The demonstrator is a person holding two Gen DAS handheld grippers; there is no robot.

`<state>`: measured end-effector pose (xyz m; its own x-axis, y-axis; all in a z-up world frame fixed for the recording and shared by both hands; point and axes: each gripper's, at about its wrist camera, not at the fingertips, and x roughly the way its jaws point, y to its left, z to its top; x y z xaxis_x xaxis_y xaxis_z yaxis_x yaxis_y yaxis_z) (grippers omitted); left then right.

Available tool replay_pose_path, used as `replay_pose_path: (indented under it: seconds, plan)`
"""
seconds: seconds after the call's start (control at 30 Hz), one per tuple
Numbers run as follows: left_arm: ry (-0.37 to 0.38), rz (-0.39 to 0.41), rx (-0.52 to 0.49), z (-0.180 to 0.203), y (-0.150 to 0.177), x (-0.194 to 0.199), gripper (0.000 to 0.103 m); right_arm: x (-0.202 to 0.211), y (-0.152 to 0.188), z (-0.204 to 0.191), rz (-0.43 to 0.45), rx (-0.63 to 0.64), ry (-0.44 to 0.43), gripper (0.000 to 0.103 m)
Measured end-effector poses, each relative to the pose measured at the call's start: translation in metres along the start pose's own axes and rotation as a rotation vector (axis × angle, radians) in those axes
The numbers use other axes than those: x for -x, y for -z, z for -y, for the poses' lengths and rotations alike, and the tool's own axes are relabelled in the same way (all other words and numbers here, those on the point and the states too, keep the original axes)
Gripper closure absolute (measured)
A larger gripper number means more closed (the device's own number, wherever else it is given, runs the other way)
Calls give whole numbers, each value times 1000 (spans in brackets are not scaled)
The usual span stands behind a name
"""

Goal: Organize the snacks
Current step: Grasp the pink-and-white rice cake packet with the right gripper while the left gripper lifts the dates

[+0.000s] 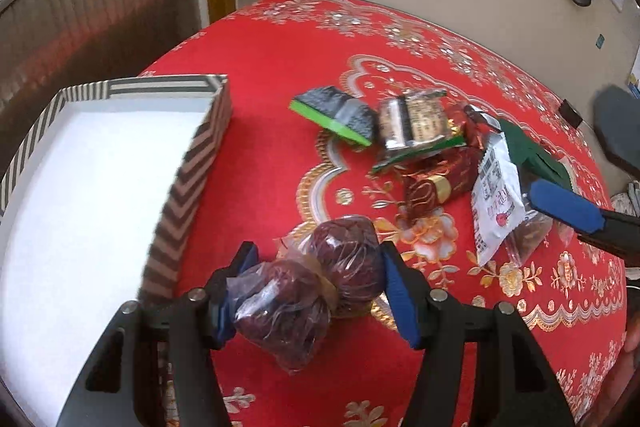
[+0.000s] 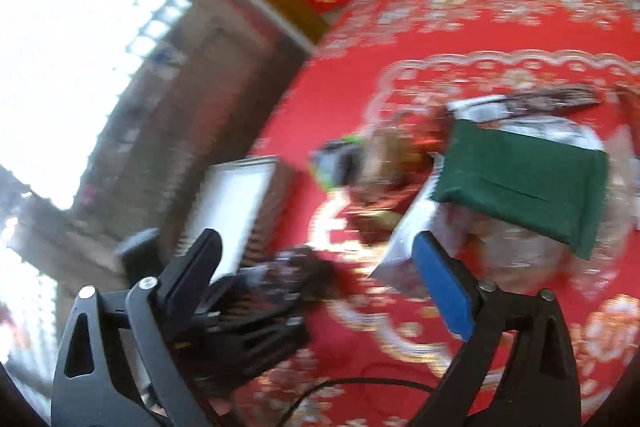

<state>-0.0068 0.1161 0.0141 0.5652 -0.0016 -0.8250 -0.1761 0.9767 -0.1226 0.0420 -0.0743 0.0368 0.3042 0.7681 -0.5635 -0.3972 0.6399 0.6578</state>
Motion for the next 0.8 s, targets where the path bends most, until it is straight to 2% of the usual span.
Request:
replay_pose_path:
  seconds: [0.03,0.13,0.17,0.27,0.37,0.43,0.53,0.6,0.67,0.73,0.8]
  plan:
    - [2,0,2,-1,0,0,39,3,2,-1,4,3,11,9]
    - [6,3,-1,-2,1,0,39,4,8,2,1,-7,141,9]
    - [8,6,0,-2,1,0,39,3,11,5,-10,-18,156,9]
    - [18,3,1,-4,0,-1,39,-3,15,20,-20,-77,159,10]
    - [22,2,2,-4,1,0,39,-15,13,34,-27,-150,166,24]
    - [22,1,4,-4,1,-1,39,-24,9,39,-36,-183,152,24]
    - [26,-3,3,-4,0,-1,39,-34,3,34,-34,-165,138,24]
    - [30,-3,2,-4,0,-1,39,-34,3,32,-34,-154,165,24]
    - [30,-2,1,-4,0,-1,39,-33,2,42,-50,-202,199,25]
    - [30,-1,0,-4,0,-1,39,-30,-1,52,-28,-256,170,25]
    - [32,-1,2,-4,0,-2,39,-31,-2,50,-29,-253,181,25]
